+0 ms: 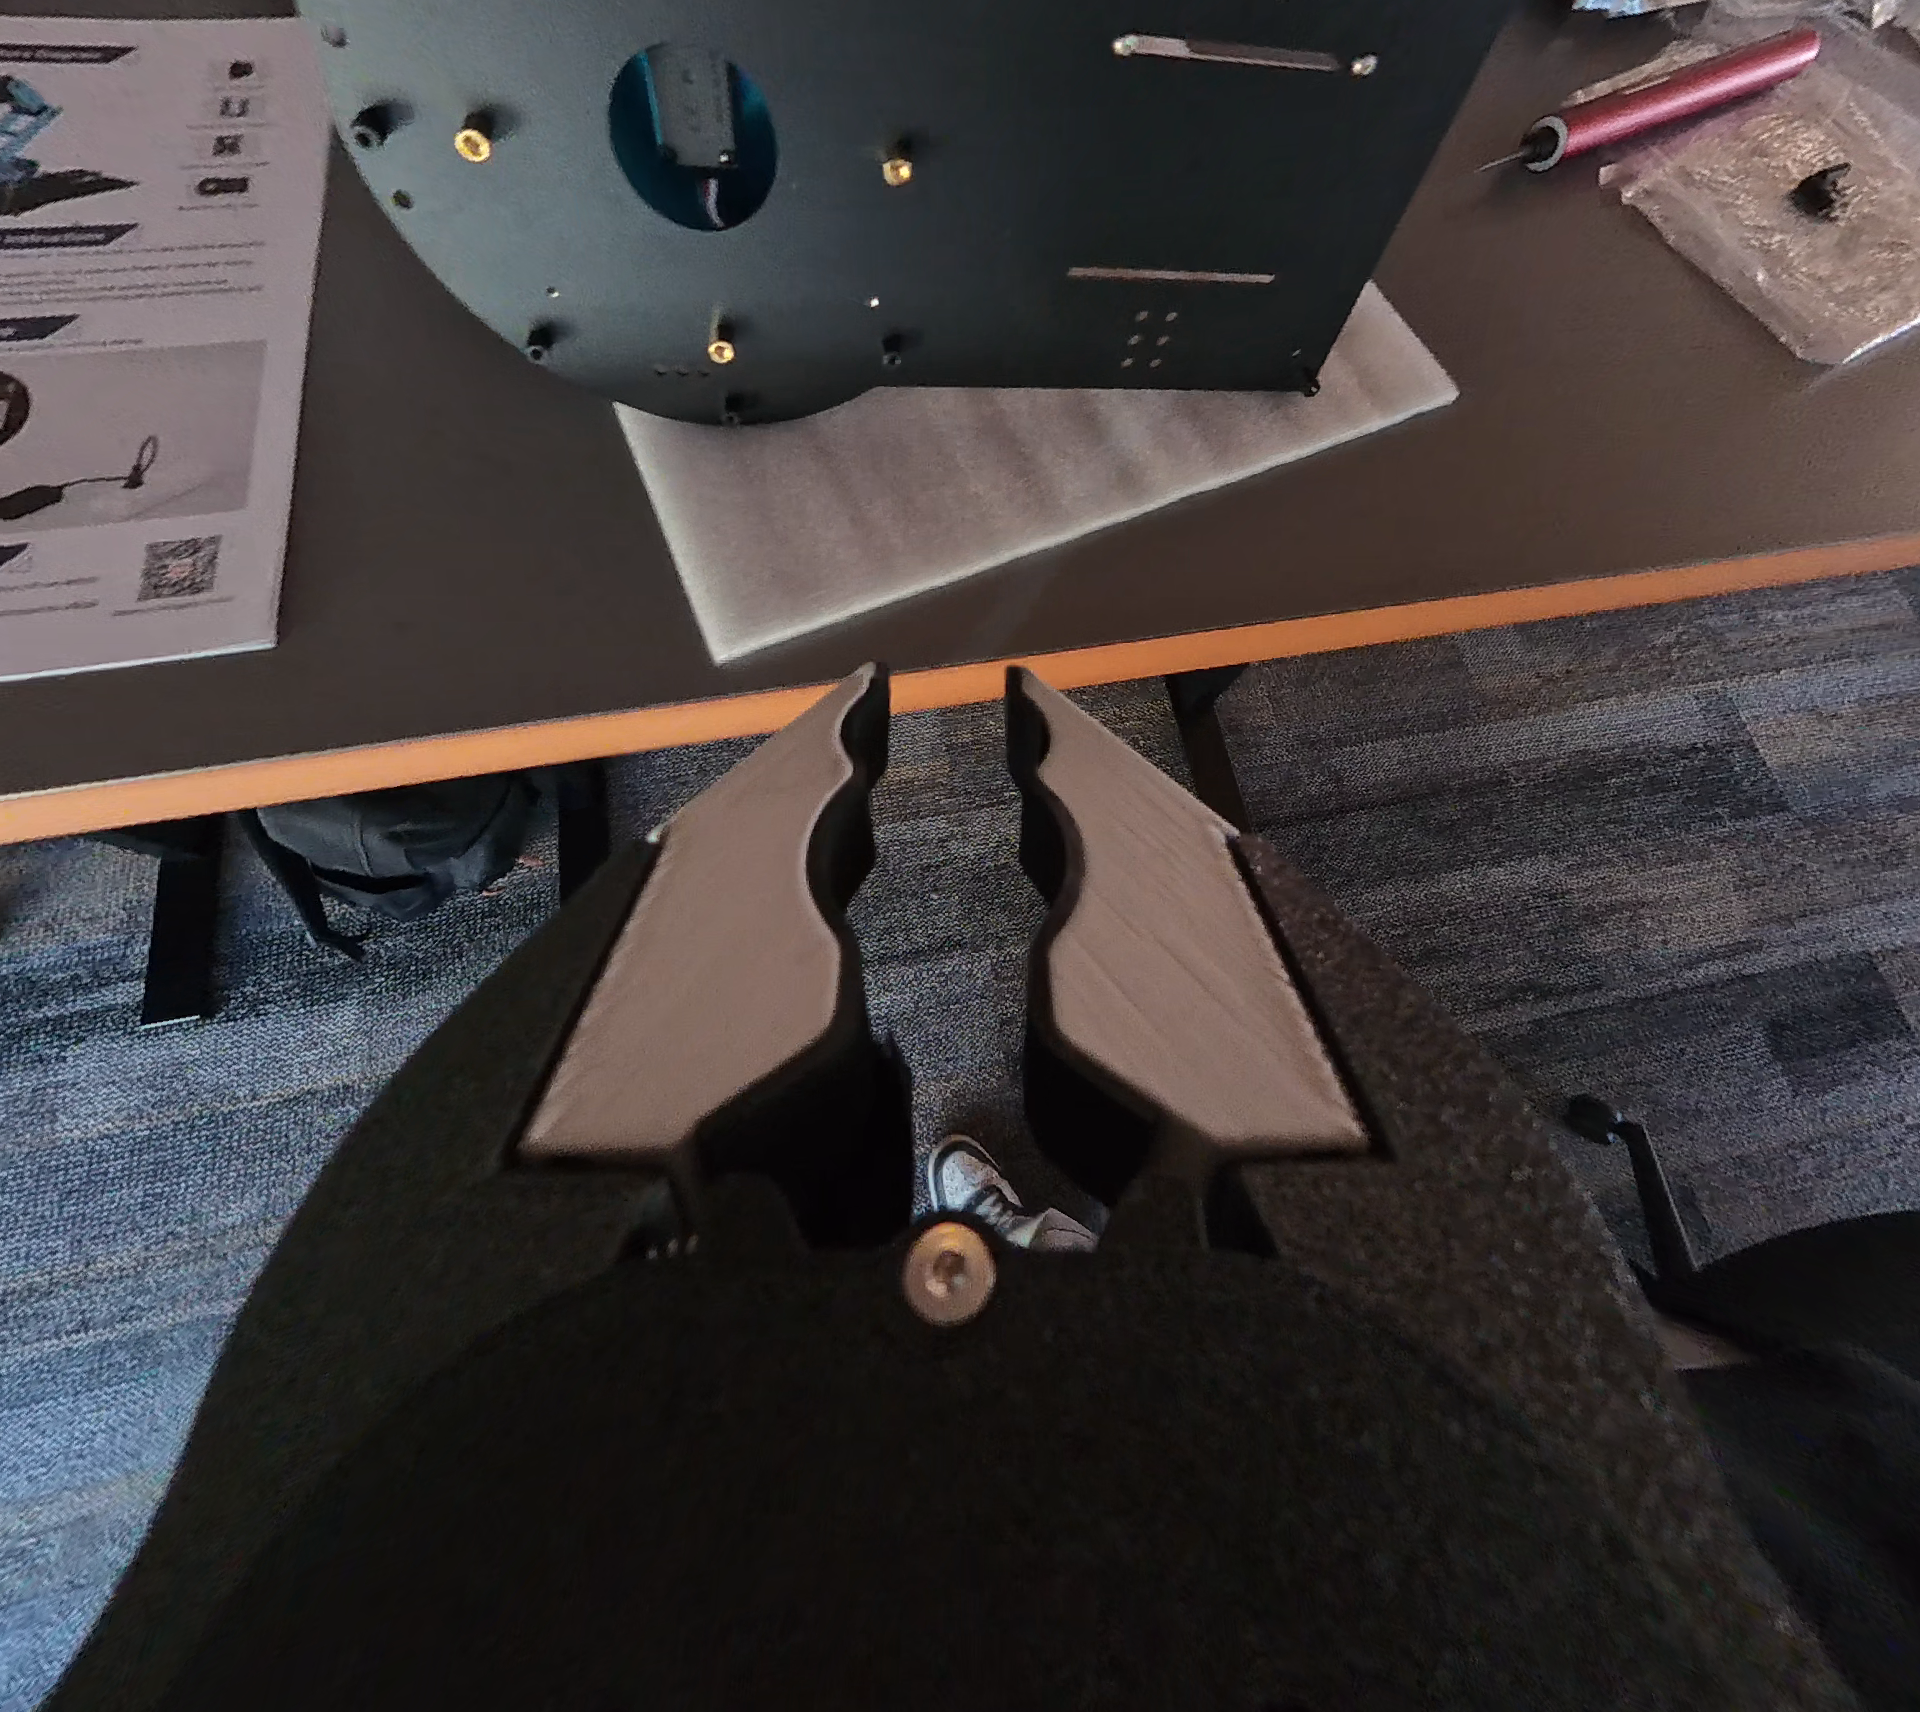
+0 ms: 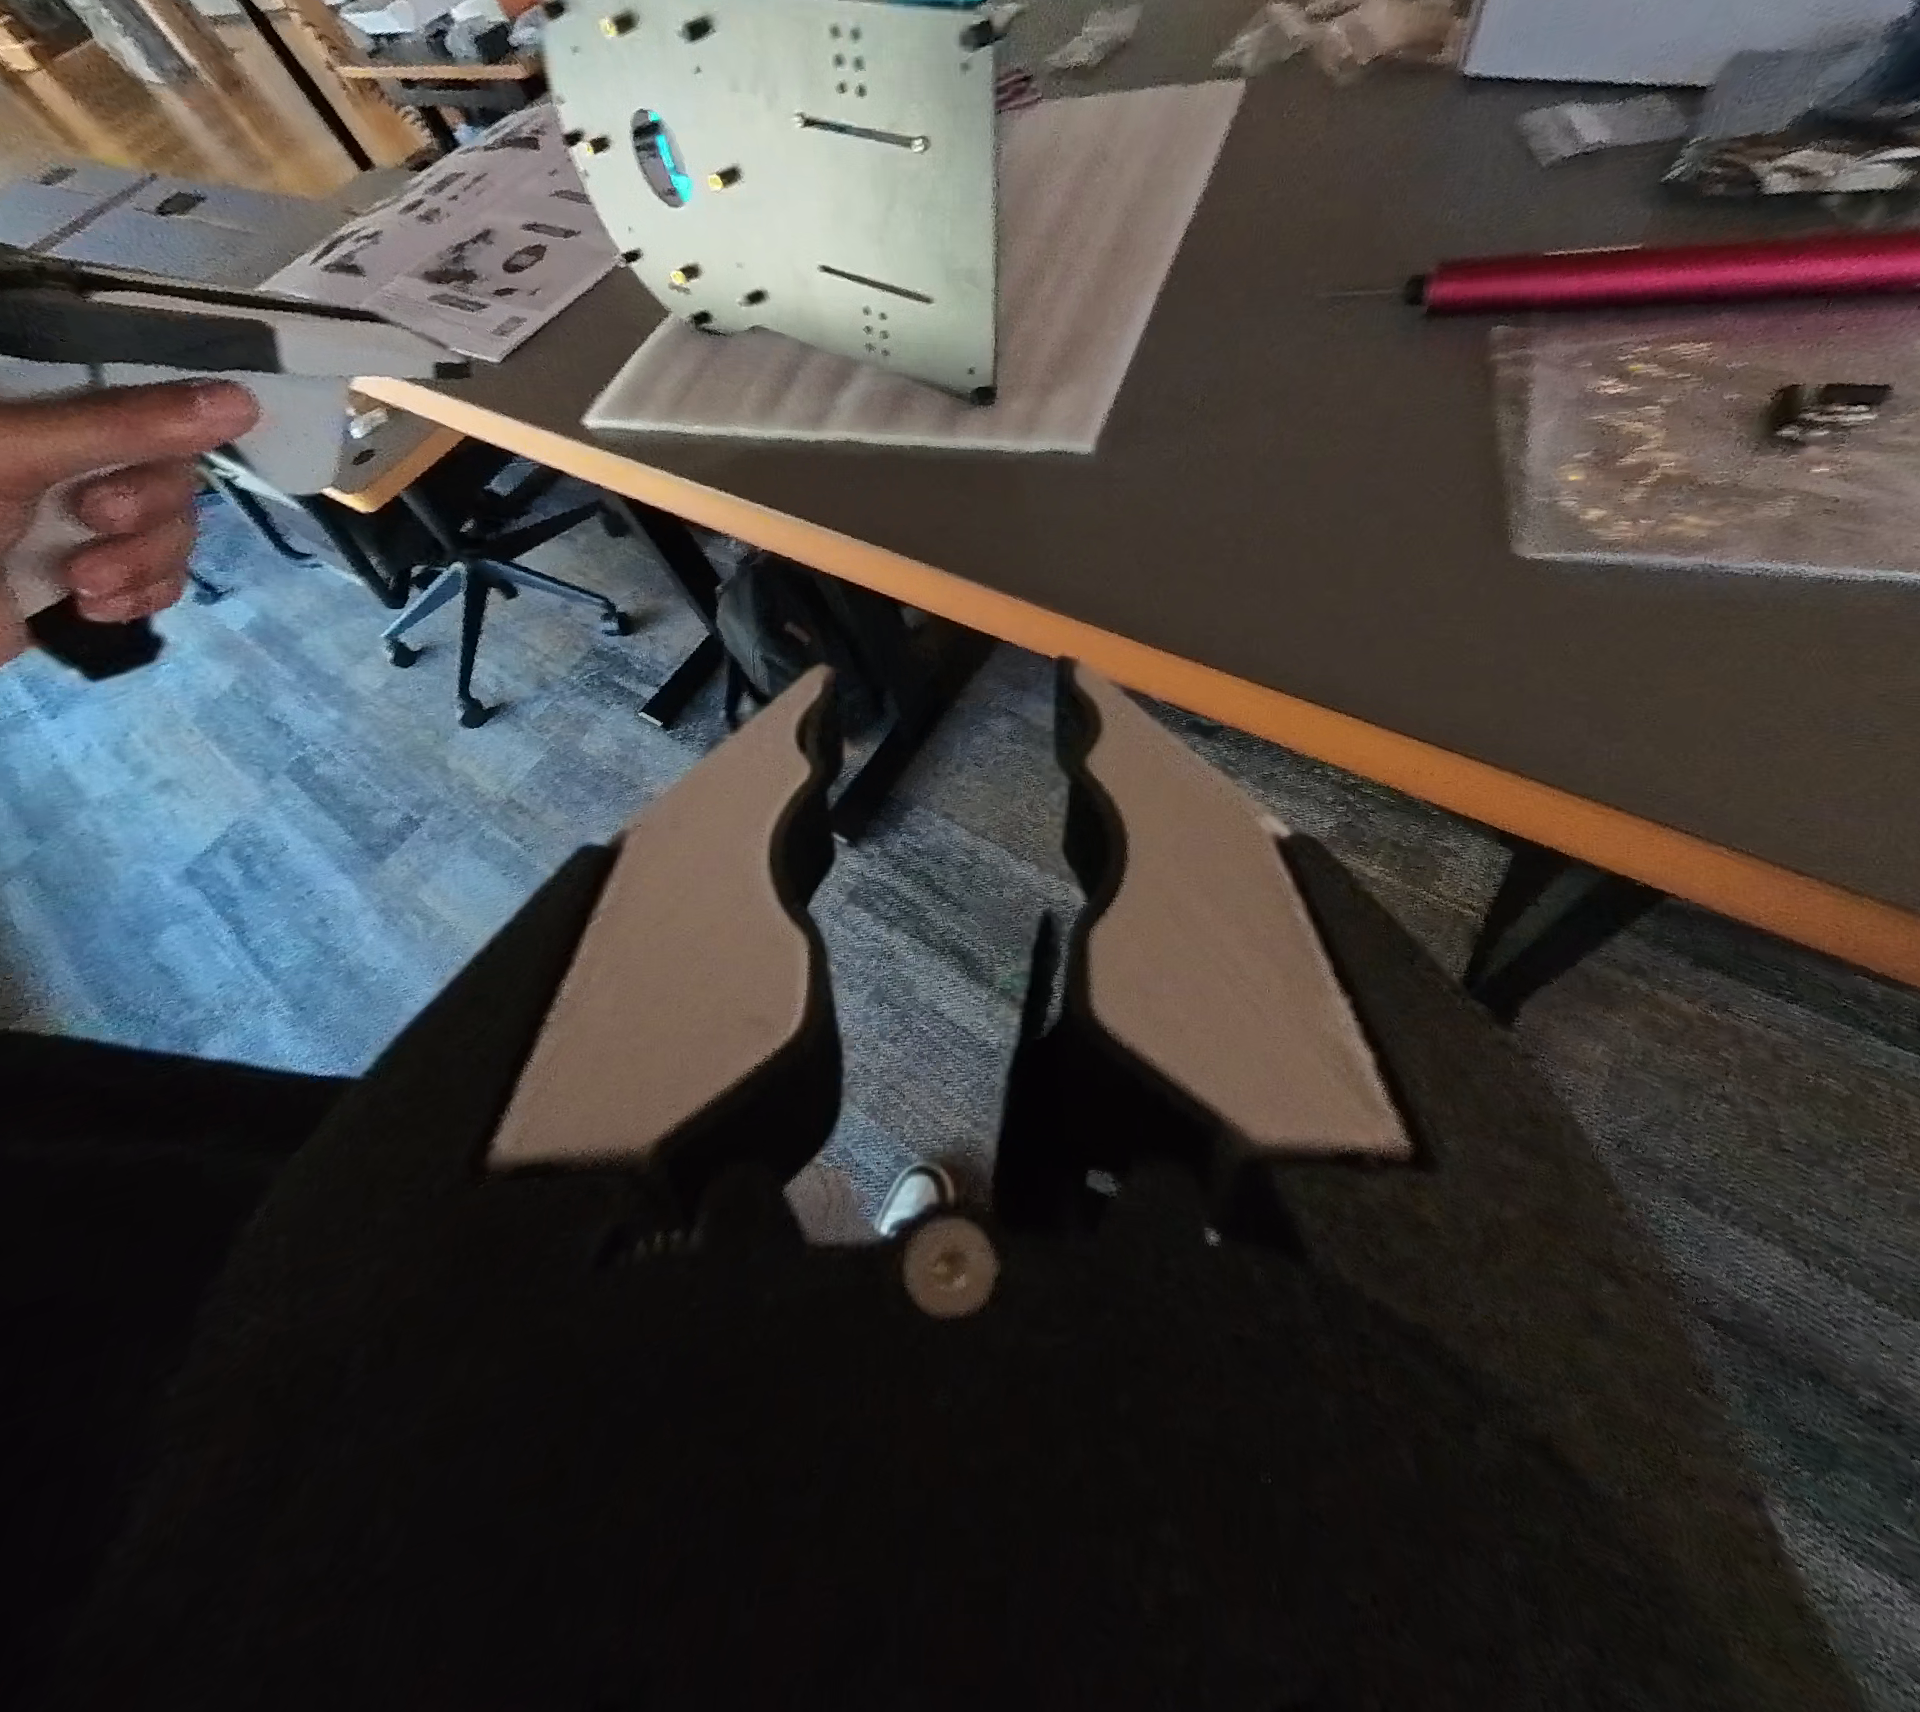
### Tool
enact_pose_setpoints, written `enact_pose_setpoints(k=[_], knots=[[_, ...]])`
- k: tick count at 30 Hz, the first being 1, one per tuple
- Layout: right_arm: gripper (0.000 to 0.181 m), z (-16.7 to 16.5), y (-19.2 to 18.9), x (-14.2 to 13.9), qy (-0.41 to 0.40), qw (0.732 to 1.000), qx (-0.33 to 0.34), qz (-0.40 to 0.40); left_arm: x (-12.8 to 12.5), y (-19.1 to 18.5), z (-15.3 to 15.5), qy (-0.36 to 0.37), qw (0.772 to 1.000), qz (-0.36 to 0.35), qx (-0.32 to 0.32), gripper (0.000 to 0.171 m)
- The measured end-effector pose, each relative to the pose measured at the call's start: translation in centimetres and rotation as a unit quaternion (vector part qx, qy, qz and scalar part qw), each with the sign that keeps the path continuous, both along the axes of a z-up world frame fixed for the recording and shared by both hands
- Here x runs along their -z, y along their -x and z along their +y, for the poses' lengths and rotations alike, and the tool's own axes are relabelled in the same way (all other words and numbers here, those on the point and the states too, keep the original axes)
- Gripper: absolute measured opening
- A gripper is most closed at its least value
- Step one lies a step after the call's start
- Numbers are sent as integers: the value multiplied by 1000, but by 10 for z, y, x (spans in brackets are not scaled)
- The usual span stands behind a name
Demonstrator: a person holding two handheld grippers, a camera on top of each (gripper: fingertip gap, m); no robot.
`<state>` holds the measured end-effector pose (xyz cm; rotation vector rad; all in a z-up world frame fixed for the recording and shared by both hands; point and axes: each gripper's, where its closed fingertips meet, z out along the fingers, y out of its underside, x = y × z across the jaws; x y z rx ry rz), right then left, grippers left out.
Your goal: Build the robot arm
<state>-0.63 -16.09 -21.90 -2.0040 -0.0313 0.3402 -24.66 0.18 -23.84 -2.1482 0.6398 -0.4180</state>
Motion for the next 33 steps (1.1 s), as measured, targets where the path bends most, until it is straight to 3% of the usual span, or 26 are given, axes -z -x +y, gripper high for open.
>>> enact_pose_setpoints(k=[6,10,24,28,31,33], knots=[[40,-18,-98,-4,-5,996,81,-33,-1,-32,-7,-19,999,-9,31,21],[40,-26,-143,1,4,994,103,-34,0,-51,-8,-23,999,-6,38,21],[35,-41,-175,37,100,991,53,-79,-13,-70,-9,-1,997,73,5,21],[31,1,-188,30,57,993,34,-93,-19,-100,-3,-2,998,37,44,21],[29,63,-187,30,34,991,-22,-126,-41,-154,2,-31,990,-24,138,21],[29,105,-198,37,54,985,-37,-162,-66,-194,-1,-37,972,-83,217,21]])
